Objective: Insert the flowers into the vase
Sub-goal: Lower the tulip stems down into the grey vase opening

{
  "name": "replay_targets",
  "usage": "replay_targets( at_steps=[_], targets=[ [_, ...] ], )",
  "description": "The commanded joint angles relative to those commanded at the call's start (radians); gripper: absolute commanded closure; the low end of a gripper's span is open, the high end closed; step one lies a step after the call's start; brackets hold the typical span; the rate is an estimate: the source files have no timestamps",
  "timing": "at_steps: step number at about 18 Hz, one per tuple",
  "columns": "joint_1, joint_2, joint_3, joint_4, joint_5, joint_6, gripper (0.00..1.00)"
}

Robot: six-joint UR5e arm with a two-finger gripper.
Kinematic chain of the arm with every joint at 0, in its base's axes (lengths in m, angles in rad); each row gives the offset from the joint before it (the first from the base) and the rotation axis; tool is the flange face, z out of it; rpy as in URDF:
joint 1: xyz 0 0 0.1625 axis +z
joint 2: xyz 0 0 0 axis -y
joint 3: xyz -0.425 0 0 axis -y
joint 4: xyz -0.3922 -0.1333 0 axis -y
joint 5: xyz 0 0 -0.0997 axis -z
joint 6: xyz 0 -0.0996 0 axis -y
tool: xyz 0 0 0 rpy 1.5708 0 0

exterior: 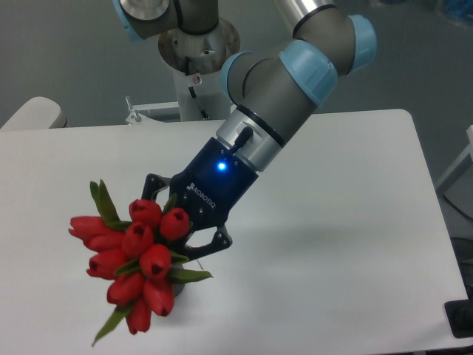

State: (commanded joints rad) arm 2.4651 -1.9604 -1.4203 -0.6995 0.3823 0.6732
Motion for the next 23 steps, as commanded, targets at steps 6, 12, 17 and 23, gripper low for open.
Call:
replay_targets(
  at_steps=[6,12,17,23],
  targets=[
    [-0.008,0.020,-0.023,0.017,-0.056,0.038,0.72],
    [-0.023,0.021,-0.068,0.018,-0.059,0.101,0.72],
    [-0.031,0.051,-0.104,0.018,-0.062,0.104,0.72],
    [-0.038,0.057,-0.115,0.018,-0.062,0.106,0.72]
  ],
)
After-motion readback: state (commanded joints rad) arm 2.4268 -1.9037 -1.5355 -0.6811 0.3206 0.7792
